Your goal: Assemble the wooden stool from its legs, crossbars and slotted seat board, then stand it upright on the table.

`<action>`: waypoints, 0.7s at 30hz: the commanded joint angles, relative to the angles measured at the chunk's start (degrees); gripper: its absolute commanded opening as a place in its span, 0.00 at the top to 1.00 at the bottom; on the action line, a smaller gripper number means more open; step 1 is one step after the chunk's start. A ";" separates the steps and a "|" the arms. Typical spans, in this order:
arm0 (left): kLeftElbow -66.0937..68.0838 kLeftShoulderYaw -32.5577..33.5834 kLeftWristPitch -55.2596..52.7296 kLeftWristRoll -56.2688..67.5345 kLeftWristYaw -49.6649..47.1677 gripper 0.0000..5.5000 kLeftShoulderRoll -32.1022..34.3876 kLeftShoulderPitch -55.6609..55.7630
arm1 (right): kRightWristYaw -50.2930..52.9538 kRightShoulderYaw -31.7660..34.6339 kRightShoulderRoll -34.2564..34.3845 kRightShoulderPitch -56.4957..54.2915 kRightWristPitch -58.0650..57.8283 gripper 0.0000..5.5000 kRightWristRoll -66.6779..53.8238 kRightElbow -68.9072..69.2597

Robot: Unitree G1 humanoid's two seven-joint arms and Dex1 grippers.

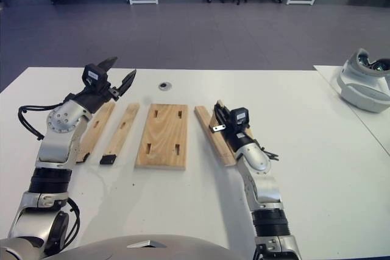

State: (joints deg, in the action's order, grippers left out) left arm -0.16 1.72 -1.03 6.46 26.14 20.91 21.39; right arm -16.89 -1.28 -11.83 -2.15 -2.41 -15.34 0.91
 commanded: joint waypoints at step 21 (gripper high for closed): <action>-0.69 -0.13 -1.62 -0.66 -0.71 0.41 -0.07 -0.25 | 0.07 -1.16 -6.44 -2.07 -42.83 0.33 -4.39 13.75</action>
State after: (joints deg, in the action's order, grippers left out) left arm -0.20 1.83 -1.98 6.19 25.97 20.89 21.54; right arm -17.83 -2.06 -17.52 -4.11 -42.20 -20.13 13.69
